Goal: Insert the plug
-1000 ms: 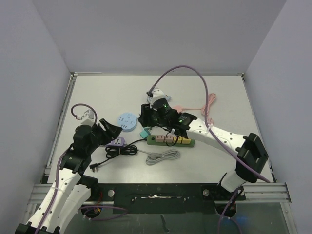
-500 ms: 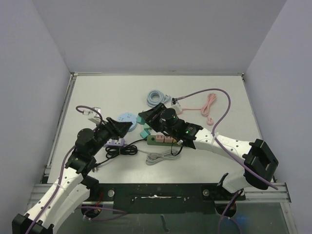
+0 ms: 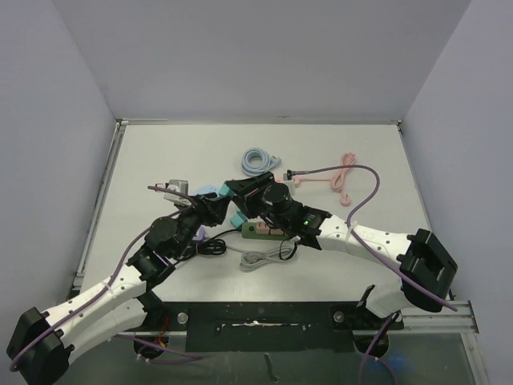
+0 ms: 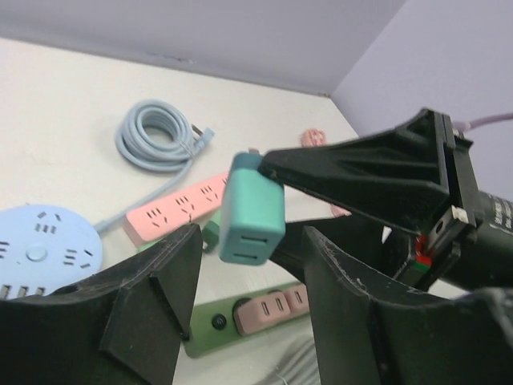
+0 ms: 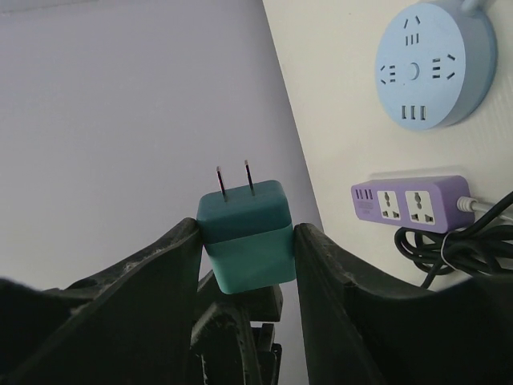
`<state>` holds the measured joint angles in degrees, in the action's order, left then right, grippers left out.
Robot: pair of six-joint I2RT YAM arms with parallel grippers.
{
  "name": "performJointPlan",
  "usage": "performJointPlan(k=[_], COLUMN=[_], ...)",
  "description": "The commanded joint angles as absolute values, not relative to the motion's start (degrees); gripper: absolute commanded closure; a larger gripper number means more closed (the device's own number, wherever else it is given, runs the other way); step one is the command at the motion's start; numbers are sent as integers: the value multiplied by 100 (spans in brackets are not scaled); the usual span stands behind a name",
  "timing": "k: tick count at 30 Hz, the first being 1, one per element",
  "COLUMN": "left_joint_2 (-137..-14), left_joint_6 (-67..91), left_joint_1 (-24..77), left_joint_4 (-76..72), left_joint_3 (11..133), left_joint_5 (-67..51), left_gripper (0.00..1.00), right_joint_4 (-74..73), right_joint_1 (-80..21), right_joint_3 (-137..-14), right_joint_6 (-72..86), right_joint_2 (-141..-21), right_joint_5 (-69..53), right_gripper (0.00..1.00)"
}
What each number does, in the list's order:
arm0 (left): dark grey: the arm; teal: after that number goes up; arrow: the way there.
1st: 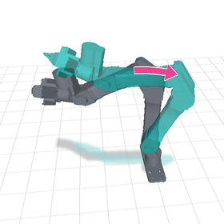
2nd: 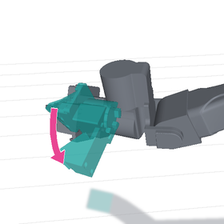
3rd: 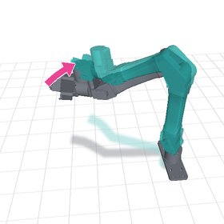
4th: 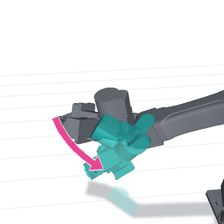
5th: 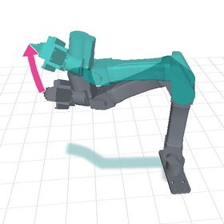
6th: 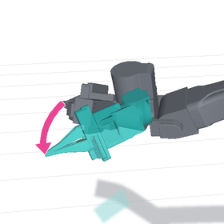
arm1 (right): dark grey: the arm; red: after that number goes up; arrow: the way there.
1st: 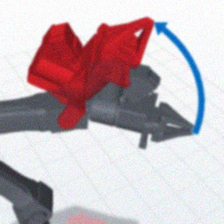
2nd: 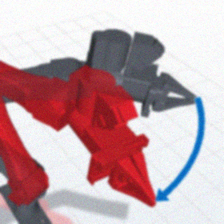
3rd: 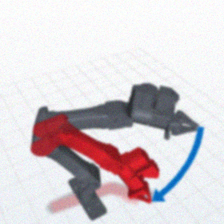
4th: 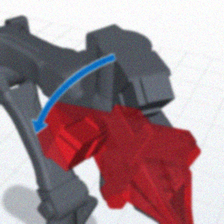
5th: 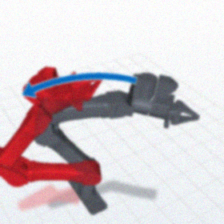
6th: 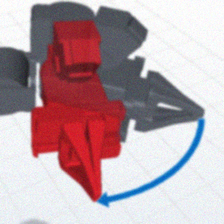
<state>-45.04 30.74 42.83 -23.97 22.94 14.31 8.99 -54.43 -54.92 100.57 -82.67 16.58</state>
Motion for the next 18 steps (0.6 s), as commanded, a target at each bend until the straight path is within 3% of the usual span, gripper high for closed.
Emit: performJointPlan(k=[1, 14, 16, 18], left_joint_2=[-4563, -4989, -5119, -5229], left_joint_6=[2472, 1833, 1694, 1536], left_joint_1=[4315, 4414, 4412, 4412], left_joint_4=[-3734, -4441, -4507, -4491], left_joint_3=[2196, 2081, 2155, 2285], left_joint_5=[2065, 1494, 1491, 1444], left_gripper=[50, 50, 58, 74], right_joint_4=[1278, 1407, 1421, 1438], right_joint_1=[-5466, -5477, -5484, -5483], right_joint_3=[-5510, -5440, -5422, -5399], right_joint_6=[10406, 10690, 10718, 10731], right_joint_2=[-7877, -7849, -7849, -7858], right_joint_5=[1904, 1641, 1566, 1503], right_gripper=[60, 60, 59, 59])
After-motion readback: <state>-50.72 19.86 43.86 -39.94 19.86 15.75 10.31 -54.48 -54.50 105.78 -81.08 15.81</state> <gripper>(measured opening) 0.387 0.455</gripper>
